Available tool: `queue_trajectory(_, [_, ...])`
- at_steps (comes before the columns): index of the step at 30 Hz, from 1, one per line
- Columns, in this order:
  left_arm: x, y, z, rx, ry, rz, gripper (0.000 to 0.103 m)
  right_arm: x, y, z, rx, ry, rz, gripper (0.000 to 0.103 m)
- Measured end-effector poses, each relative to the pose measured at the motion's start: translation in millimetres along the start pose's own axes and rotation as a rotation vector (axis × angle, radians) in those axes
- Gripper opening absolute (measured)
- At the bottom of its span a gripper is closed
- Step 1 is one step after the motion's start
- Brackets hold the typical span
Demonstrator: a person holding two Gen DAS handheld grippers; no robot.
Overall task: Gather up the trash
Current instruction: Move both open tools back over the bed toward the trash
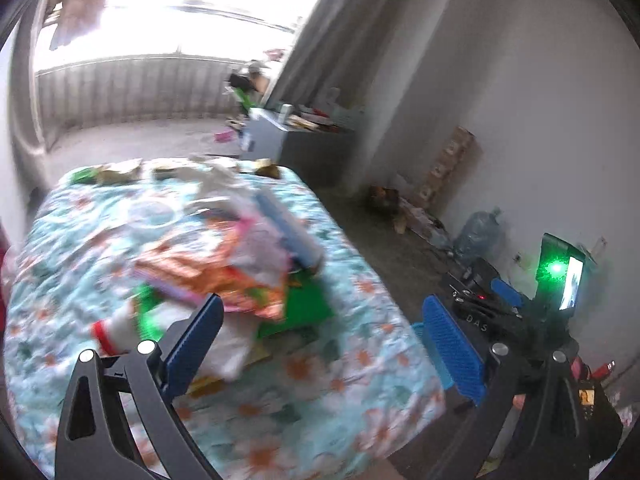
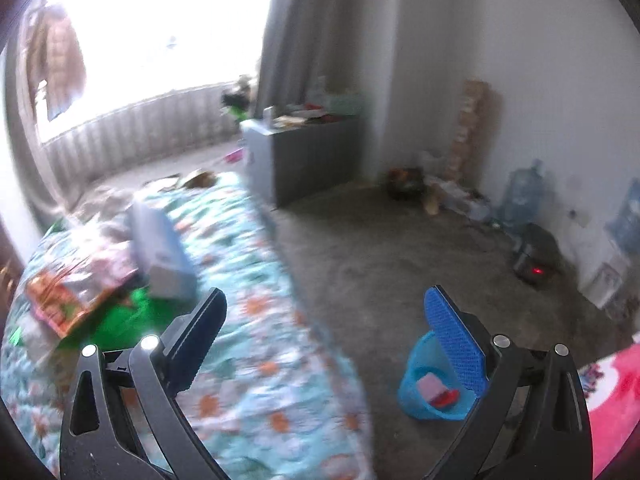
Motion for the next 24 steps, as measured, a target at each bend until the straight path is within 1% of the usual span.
queue_trajectory(1, [1.9,6.0,-3.5,-0.001,-0.001,-0.008,0.098,0.2,11.8,0.0,-0.046,0.008,-0.008,0.095])
queue_trajectory(4, [10.3,26.8,-11.4,0.004,0.003,-0.056,0.098,2.9,37.8,2.3,-0.226,0.03,-0.014,0.095])
queue_trajectory(6, [14.9,40.3,-13.5,0.009,0.003,-0.092,0.097,4.8,48.0,4.2,-0.298,0.04,-0.007,0.095])
queue_trajectory(8, [16.2,50.9,-13.7,-0.009,-0.01,-0.1,0.097,5.6,55.0,5.0,-0.314,0.041,-0.007,0.095])
queue_trajectory(10, [14.6,55.3,-13.9,-0.037,-0.027,-0.073,0.098,4.1,57.4,5.6,-0.317,0.045,0.003,0.095])
queue_trajectory(13, [5.4,53.2,-11.8,-0.038,-0.055,-0.013,0.098,-0.4,60.4,12.2,-0.337,0.071,0.054,0.095])
queue_trajectory(16, [-8.0,50.6,-5.9,-0.051,-0.079,0.027,0.098,-0.4,59.0,21.8,-0.385,0.114,0.114,0.095])
queue_trajectory(19, [-25.5,47.2,8.5,-0.021,-0.076,0.043,0.098,-0.8,62.0,30.5,-0.421,0.142,0.141,0.095])
queue_trajectory(21, [-35.5,45.1,16.7,-0.005,-0.069,0.041,0.098,-3.1,67.6,34.3,-0.439,0.144,0.129,0.095])
queue_trajectory(23, [-49.3,43.1,28.7,0.041,-0.071,0.025,0.097,-5.7,73.1,36.3,-0.453,0.144,0.116,0.09])
queue_trajectory(24, [-54.1,43.2,33.4,0.049,-0.07,0.014,0.097,-7.6,77.1,37.7,-0.464,0.144,0.107,0.089])
Point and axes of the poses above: each gripper's, at about its wrist camera, not at the fingertips, and z roughly the way its jaws point, y to its left, x to its underside, the point moved 4 cm from there along z, roughly the way its jaws point, and after that the axes turned 2 degrees about -y, right-handed, at the moved point
